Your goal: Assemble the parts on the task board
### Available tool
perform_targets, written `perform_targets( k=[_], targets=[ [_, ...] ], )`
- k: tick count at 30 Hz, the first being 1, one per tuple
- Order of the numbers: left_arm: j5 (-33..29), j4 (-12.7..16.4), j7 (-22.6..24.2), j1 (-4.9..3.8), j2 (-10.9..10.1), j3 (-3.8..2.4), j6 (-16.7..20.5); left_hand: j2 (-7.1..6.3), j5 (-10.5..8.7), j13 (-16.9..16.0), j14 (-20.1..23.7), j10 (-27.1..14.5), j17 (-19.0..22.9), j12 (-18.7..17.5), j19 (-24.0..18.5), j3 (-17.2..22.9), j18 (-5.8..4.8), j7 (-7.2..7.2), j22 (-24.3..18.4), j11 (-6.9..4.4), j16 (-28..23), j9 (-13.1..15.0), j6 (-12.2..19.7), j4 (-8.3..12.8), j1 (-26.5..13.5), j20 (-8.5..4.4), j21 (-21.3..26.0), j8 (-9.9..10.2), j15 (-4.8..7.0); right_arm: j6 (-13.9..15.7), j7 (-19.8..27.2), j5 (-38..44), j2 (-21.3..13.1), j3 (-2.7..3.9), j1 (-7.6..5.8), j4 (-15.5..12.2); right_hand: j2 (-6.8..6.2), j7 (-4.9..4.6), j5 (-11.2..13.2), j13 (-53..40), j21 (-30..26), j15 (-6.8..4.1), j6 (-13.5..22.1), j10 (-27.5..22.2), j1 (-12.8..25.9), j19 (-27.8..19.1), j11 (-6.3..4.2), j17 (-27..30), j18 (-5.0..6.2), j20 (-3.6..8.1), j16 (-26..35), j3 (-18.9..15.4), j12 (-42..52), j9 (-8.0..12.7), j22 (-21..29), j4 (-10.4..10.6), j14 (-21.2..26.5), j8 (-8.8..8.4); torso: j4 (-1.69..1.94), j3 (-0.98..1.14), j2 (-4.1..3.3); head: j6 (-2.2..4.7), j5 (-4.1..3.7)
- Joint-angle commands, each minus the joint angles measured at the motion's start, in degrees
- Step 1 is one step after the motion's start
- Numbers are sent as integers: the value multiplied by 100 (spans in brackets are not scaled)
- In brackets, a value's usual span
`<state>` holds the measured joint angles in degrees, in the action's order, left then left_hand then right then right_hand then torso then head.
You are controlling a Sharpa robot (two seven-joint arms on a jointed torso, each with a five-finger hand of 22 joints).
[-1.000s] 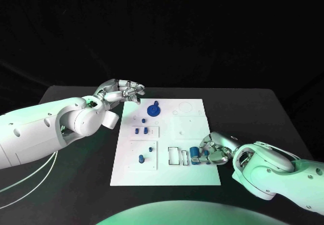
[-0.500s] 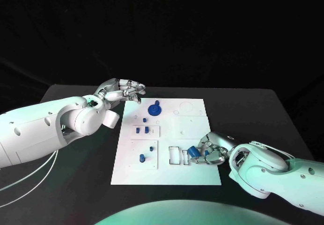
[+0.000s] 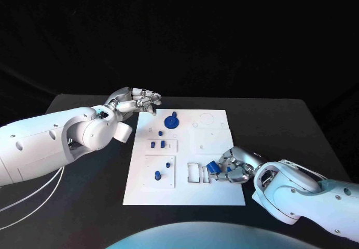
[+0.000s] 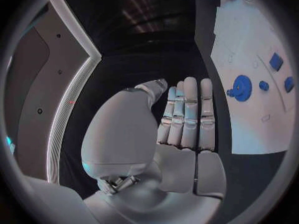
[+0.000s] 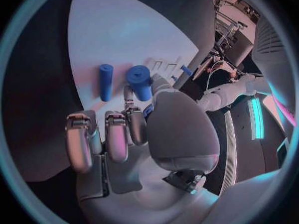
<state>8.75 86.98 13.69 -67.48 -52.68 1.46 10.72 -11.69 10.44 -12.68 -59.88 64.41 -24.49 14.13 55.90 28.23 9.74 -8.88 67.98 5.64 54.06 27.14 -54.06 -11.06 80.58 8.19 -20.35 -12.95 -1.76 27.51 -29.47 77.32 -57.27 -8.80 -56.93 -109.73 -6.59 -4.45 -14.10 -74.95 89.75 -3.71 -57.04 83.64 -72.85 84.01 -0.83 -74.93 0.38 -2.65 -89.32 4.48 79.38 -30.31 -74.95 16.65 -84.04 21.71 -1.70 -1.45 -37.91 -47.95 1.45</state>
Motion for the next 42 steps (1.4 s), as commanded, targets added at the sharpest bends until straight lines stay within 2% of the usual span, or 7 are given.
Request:
perform_targets(
  k=[1,9,15,20,25,29,42],
  targets=[
    [-28,13,27,-2,6,-4,-77,-3,27,-5,-1,-54,3,-18,14,0,61,1,-7,4,-28,8,34,39,-55,25,24,-18,-40,323,45,-231,-42,14,-50,-120,178,134,-42,-649,25,-55,-200,80,-93,599,-13,-1389,-38,41,-22,43,33,-36,-1505,5,-570,56,-9,0,0,10,-4],
    [-28,13,21,-2,22,-4,-91,-3,27,-5,-1,-54,3,-18,14,0,61,1,-7,4,-28,8,34,39,-55,25,24,-18,-40,290,55,-357,-32,26,-201,-251,159,145,-87,-669,25,-66,-225,96,-61,599,-24,-1393,-38,51,-23,68,56,-36,-1505,5,-571,57,7,-2,-6,12,-15],
    [-28,14,18,-2,23,-4,-88,-1,30,-6,-1,-59,2,-18,15,2,61,0,-11,5,-29,9,38,39,-65,26,27,-18,-41,93,57,-456,133,27,-218,-214,121,141,-94,-682,25,-69,-225,104,8,599,-23,-1387,-38,58,-21,73,69,-31,-1505,10,-570,43,-5,-5,-4,5,4],
    [-29,19,15,-2,29,-4,-95,-1,30,-6,-1,-59,2,-18,15,2,61,0,-11,5,-29,9,38,39,-65,26,27,-18,-41,-75,55,-535,335,26,-199,-159,100,138,-48,-682,25,-68,-231,102,89,599,-20,-1383,-38,60,-19,87,65,-27,-1505,11,-569,31,12,-5,-9,-19,10],
    [-29,22,2,-2,31,-4,-114,-1,30,-6,-1,-59,2,-18,15,2,61,0,-11,5,-29,9,38,39,-65,26,27,-18,-41,-144,28,-564,477,27,-188,-108,84,130,-2,-694,25,-63,-258,107,329,599,-14,-1378,-38,59,-17,100,70,-28,-1505,15,-568,19,7,-7,-7,-27,22],
    [-29,30,-9,-3,31,-4,-135,-2,32,-6,1,-68,2,-21,15,3,61,0,-14,7,-31,10,40,41,-72,27,29,-20,-43,-217,-1,-572,559,27,-185,-72,64,137,472,-718,25,-62,-308,121,639,599,-16,-1380,-38,56,-17,72,87,-53,-1505,15,-568,34,5,-10,-9,-32,34],
    [-30,33,-39,-3,21,-4,-170,-4,34,-7,4,-76,2,-23,14,2,60,-2,-18,10,-33,10,45,41,-83,28,32,-20,-45,-555,-98,-498,710,25,-158,103,29,163,548,-766,25,-77,-388,152,927,599,-35,-1375,-38,65,-15,-12,135,-95,-1505,23,-567,80,-3,3,-4,-55,62]
  ],
)
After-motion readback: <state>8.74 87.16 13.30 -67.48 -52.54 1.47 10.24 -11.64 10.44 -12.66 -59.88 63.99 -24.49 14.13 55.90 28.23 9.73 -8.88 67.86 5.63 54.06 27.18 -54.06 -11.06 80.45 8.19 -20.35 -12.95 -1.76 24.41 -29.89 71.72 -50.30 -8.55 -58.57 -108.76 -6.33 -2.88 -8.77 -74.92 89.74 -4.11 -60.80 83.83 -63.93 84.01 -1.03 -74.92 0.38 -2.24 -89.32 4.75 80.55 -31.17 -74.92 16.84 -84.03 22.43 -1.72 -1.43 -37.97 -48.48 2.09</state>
